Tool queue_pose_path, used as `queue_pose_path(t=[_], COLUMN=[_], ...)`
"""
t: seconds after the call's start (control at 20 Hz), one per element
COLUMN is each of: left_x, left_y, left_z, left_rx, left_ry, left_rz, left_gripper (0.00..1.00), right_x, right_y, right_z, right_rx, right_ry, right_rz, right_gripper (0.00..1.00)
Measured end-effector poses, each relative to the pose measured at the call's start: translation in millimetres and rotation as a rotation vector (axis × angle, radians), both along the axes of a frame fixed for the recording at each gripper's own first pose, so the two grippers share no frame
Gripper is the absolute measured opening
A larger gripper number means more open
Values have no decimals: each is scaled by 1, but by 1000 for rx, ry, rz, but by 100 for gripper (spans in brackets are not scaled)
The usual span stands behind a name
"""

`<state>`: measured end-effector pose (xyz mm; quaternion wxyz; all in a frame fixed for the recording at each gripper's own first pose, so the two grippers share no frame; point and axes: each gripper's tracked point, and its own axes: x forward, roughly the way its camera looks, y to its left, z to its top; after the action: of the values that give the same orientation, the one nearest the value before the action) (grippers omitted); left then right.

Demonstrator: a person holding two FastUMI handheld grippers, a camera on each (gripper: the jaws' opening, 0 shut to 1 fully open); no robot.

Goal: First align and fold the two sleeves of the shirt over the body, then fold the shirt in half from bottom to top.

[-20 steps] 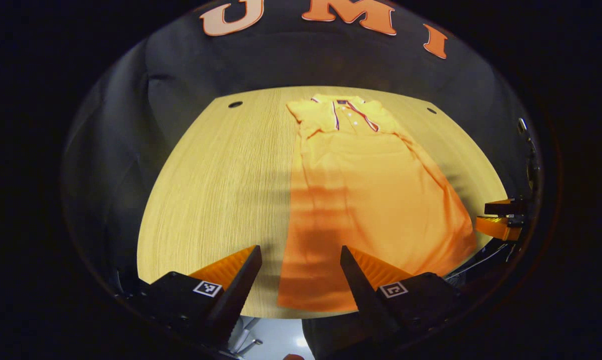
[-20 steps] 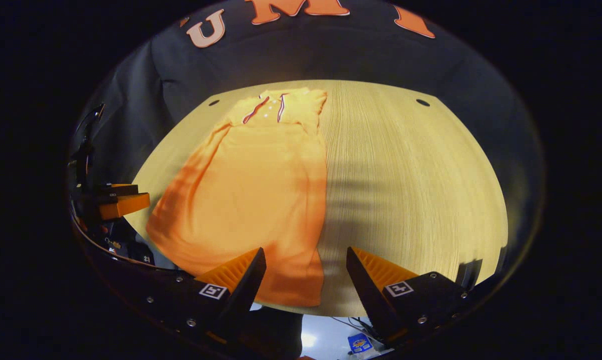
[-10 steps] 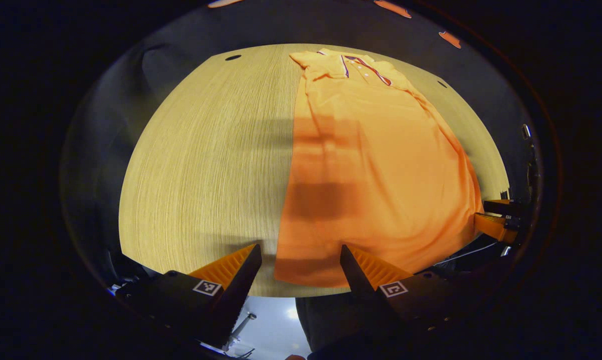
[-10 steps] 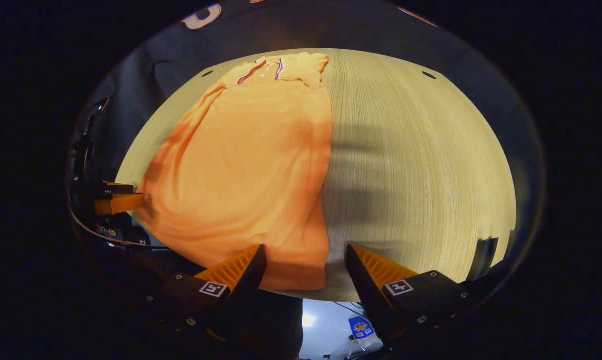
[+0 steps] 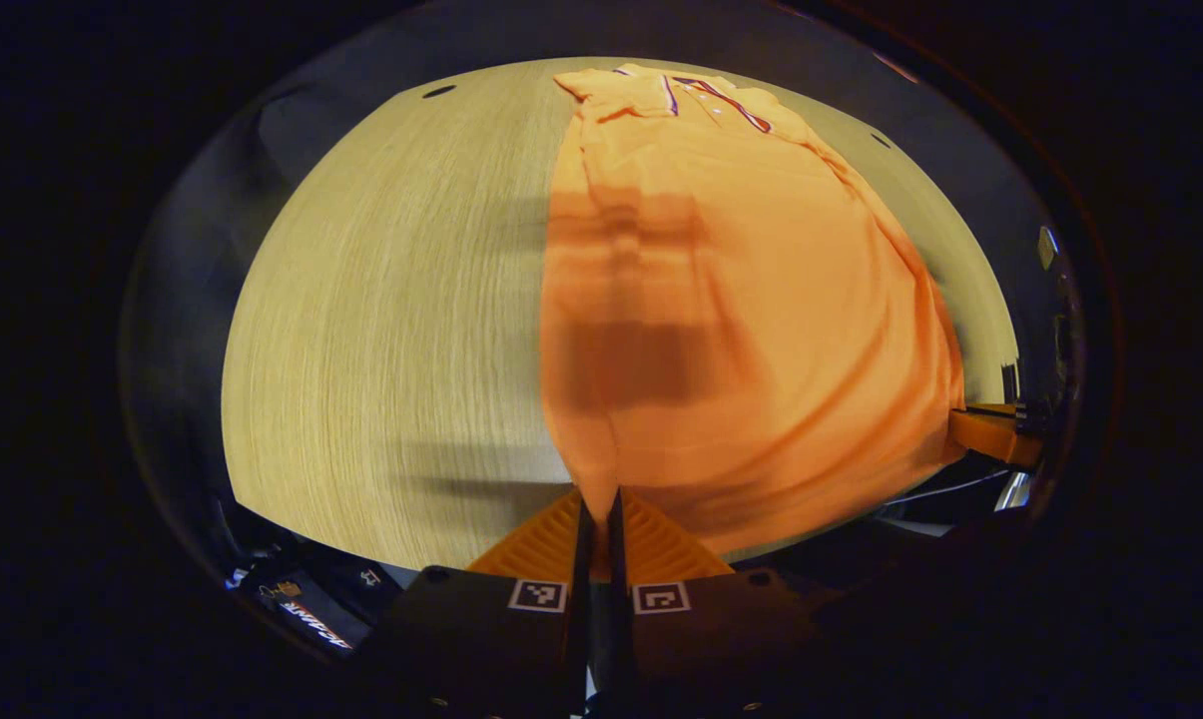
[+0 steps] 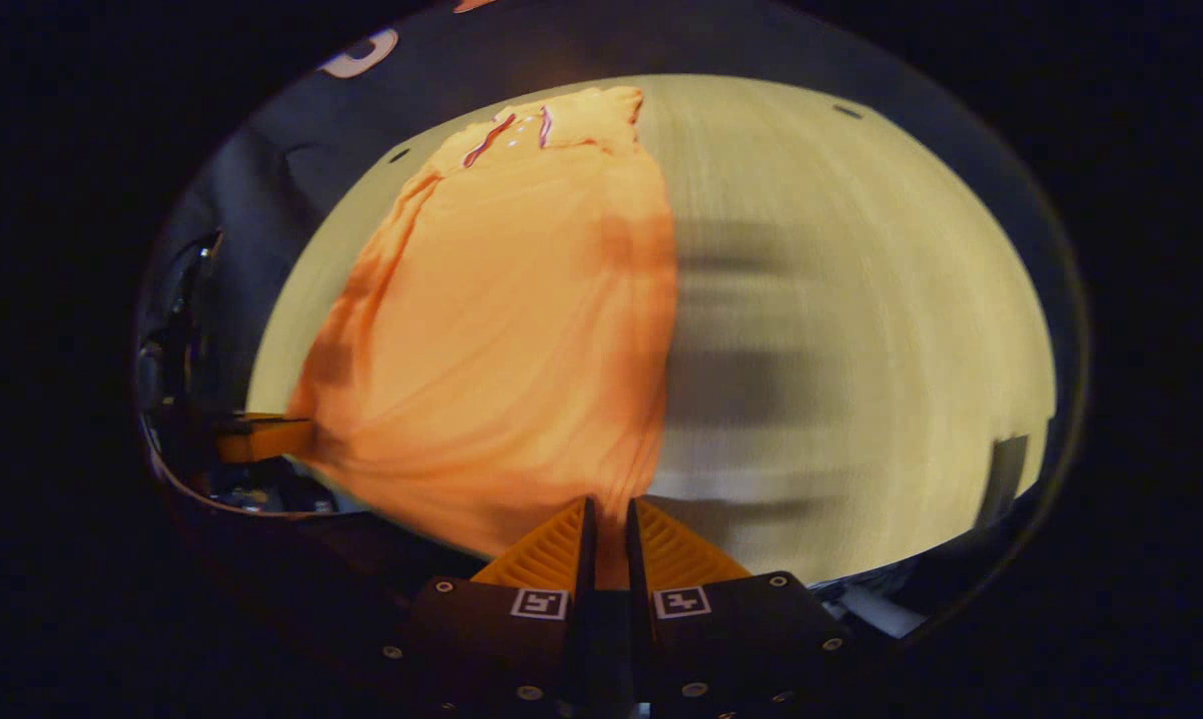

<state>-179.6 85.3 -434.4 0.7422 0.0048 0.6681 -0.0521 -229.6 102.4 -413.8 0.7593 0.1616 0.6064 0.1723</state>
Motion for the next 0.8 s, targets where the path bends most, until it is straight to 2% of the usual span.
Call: queue_pose_path(t=[0.05,0.1,0.15,0.3,0.4,0.5,0.8], left_x=[4,7,11,21,36,55,111], left_y=[-4,-5,-5,-1,-2,-5,-3], left_z=[4,9,14,21,34,48,78], left_rx=[-28,-46,-65,-88,-116,-151,-156], left_ry=[-18,-47,-63,-68,-101,-140,-240], left_rz=[12,34,52,64,76,88,21], left_gripper=[10,10,2,1,1,1,1], right_x=[20,18,20,35,53,72,123], right_y=[-1,3,5,12,8,14,7], right_z=[7,6,8,26,30,46,76], right_rx=[26,37,42,115,134,228,277], right_ry=[-17,3,-6,-29,-41,-31,-97], right_rz=[-53,-28,-25,-39,-92,-169,-216], right_gripper=[10,6,6,5,5,5,5])
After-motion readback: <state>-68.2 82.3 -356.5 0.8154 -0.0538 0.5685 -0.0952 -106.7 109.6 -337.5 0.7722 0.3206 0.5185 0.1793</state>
